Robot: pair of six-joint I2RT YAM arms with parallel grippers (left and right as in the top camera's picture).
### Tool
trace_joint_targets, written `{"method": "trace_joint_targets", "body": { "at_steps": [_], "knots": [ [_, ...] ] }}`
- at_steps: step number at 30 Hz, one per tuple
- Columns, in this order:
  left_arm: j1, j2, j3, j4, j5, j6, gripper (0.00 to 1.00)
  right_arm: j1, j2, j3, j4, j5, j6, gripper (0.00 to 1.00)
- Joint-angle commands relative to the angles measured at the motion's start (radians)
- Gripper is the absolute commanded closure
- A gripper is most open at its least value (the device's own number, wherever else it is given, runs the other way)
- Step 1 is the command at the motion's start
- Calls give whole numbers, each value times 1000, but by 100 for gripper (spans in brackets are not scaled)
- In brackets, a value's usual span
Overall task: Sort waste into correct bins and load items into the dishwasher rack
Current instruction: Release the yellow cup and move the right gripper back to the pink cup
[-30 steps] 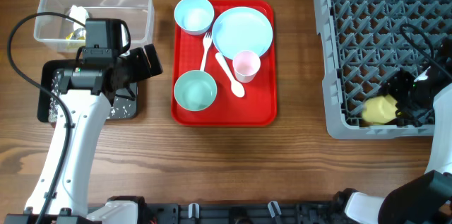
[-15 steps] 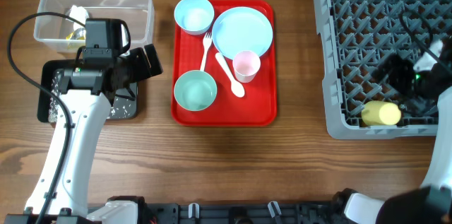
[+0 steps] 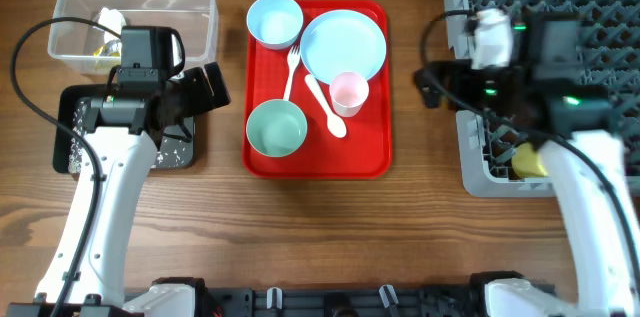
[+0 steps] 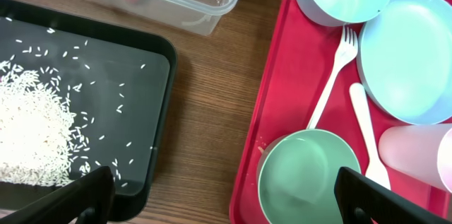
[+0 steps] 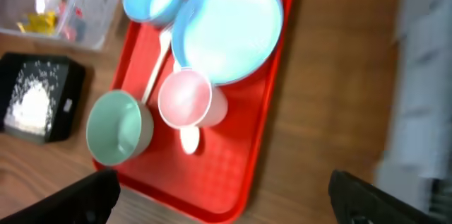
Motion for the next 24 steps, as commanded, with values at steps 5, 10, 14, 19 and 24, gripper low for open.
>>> {"method": "trace_joint_targets", "body": {
  "at_steps": [5,10,14,19,24],
  "knots": [
    [5,8,9,-1,-5,-9,0,11,206,-88,149,-220,591,1],
    [5,8,9,-2,-5,-9,0,13,286,-88,235,-246,920,1],
    [5,8,9,-11,-2,-9,0,13,330,-88,247,-254,1130,0],
    [5,8,9,-12,-2,-9,0,16,377,-88,275,-290,1200,1],
    [5,8,9,-11,-2,-9,0,48,427,-88,334,-297,1212,1]
  ]
}}
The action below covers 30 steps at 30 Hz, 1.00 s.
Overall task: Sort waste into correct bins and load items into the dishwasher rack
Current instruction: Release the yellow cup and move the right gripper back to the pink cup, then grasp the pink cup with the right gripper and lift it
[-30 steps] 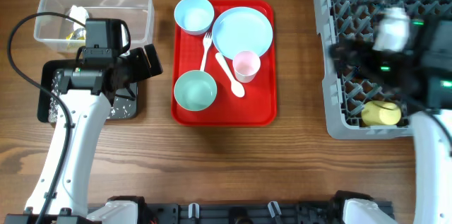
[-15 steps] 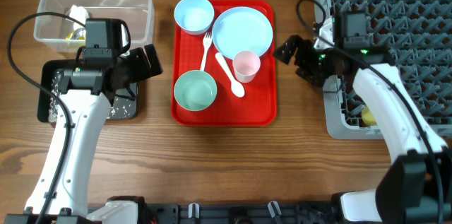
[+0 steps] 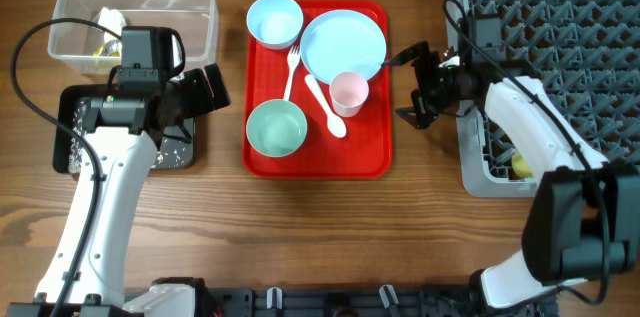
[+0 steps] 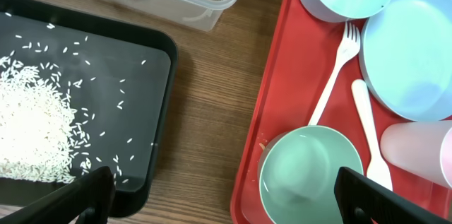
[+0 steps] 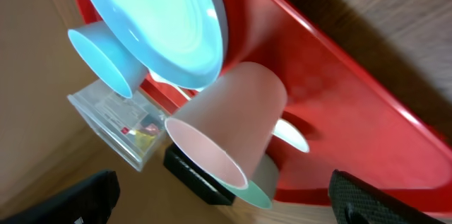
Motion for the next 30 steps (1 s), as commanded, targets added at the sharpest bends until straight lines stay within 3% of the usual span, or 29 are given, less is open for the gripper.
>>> {"method": "trace_joint_targets", "body": {
  "at_steps": [1,14,23,30],
  "knots": [
    [5,8,9,0,-3,-9,0,43,59,-1,33,-30,69,1],
    [5,8,9,-16,-3,-9,0,101,242,-1,270,-77,140,0],
    [5,8,9,-16,-3,-9,0,151,342,-1,500,-376,222,0],
    [5,8,9,-35,-3,-8,0,173,343,-1,592,-440,278,2]
  ]
}}
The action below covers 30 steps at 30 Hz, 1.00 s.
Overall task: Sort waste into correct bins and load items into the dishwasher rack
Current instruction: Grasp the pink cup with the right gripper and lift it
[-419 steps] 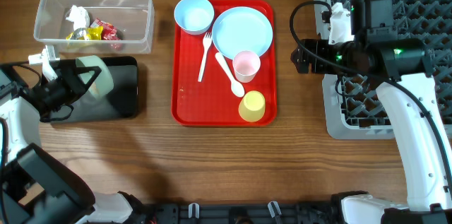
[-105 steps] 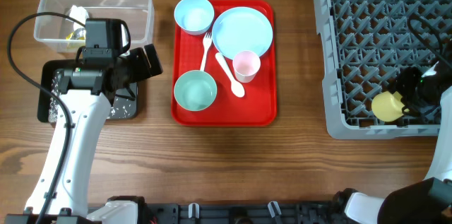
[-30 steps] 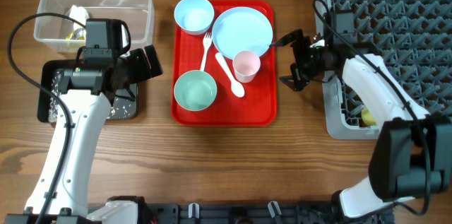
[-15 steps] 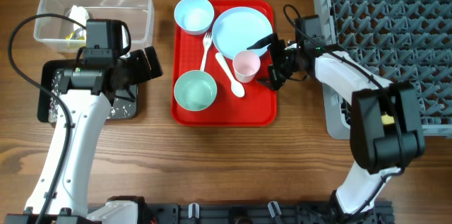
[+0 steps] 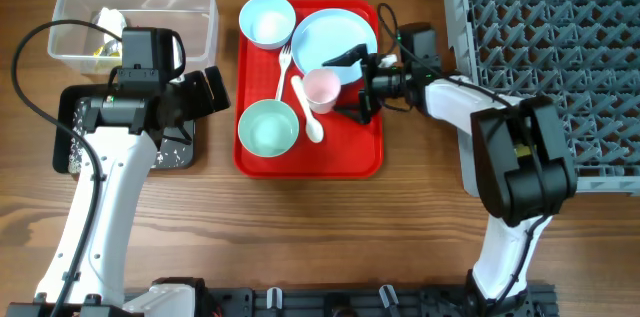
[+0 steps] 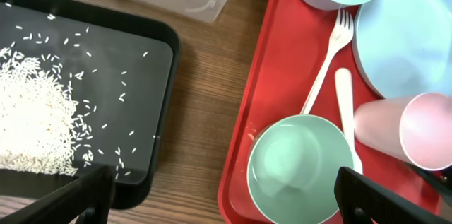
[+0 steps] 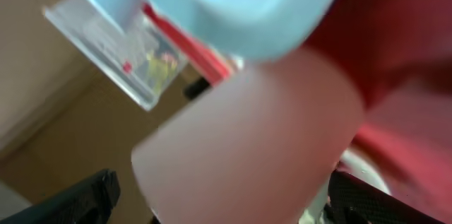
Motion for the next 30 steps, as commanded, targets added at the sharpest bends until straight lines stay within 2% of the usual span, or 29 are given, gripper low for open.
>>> {"method": "trace_joint_targets", "body": {
  "at_steps": [1,5,18,23,30],
  "knots": [
    [5,8,9,-13,-3,-8,0,7,20,0,14,-113,43,4],
    [5,8,9,-11,-3,-8,0,7,20,0,-3,-107,21,5],
    [5,8,9,-11,-1,-9,0,42,20,0,-72,135,38,6],
    [5,8,9,-14,5,-9,0,43,20,0,-17,168,49,3],
    [5,8,9,-18,5,-9,0,43,12,0,179,54,48,5]
  ]
}}
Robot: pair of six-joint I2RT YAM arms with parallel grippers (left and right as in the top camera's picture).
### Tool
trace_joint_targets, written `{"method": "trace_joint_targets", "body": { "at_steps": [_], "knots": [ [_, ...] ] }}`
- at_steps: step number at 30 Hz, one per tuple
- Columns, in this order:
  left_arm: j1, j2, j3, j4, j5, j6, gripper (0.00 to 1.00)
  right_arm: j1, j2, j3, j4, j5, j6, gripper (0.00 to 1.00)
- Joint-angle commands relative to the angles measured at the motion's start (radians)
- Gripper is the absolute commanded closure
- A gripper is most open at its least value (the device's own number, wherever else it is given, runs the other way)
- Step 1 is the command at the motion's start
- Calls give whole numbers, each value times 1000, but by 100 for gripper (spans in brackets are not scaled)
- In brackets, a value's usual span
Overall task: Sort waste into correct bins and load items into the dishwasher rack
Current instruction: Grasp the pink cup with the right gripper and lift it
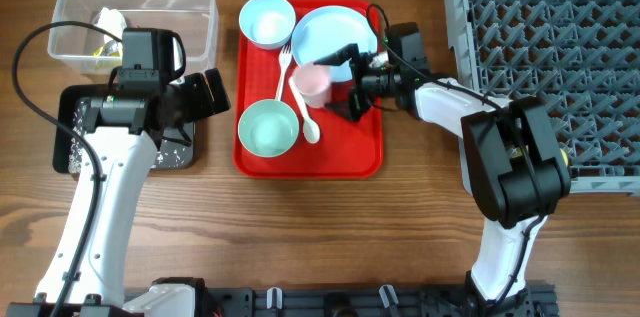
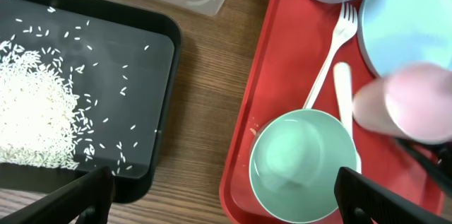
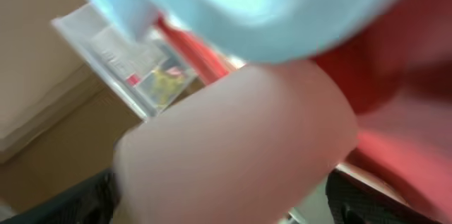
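A pink cup [image 1: 310, 82] stands on the red tray [image 1: 350, 147], between the blue plate [image 1: 325, 32] and the green bowl [image 1: 268, 129]. My right gripper [image 1: 345, 82] reaches in low from the right, its jaws spread open on either side of the cup. In the right wrist view the cup [image 3: 233, 153] fills the gap, blurred. A blue bowl [image 1: 267, 19], a white fork [image 1: 282, 72] and a white spoon [image 1: 305, 117] also lie on the tray. My left gripper [image 1: 205, 92] hangs open over the tray's left edge, holding nothing. The grey dishwasher rack [image 1: 560, 57] is at the right.
A clear bin [image 1: 135, 17] with scraps of waste sits at the back left. In front of it a black tray [image 2: 70, 97] holds spilled rice, partly under my left arm. Bare wood lies between the red tray and the rack.
The pink cup sits a little further left, nearer the fork, and looks blurred. My right gripper has followed it slightly left, still open. The left arm has not moved.
My right gripper was first over the rack. Then it was open beside the tray's right edge, facing the cup. Later it was on the tray with its fingers either side of the cup, and the tray had shifted left. Now the cup is further left.
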Motion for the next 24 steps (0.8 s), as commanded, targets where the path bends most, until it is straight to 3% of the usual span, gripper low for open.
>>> {"method": "trace_joint_targets", "body": {
  "at_steps": [1,8,13,24],
  "knots": [
    [5,8,9,-1,5,-9,0,0,0,0,67,-60,3,5],
    [5,8,9,-2,5,-9,0,0,-54,0,57,-31,48,0],
    [5,8,9,-8,5,-9,0,9,-51,0,41,15,-6,0],
    [5,8,9,-24,5,-9,0,11,-109,0,-160,180,-502,0]
  ]
}}
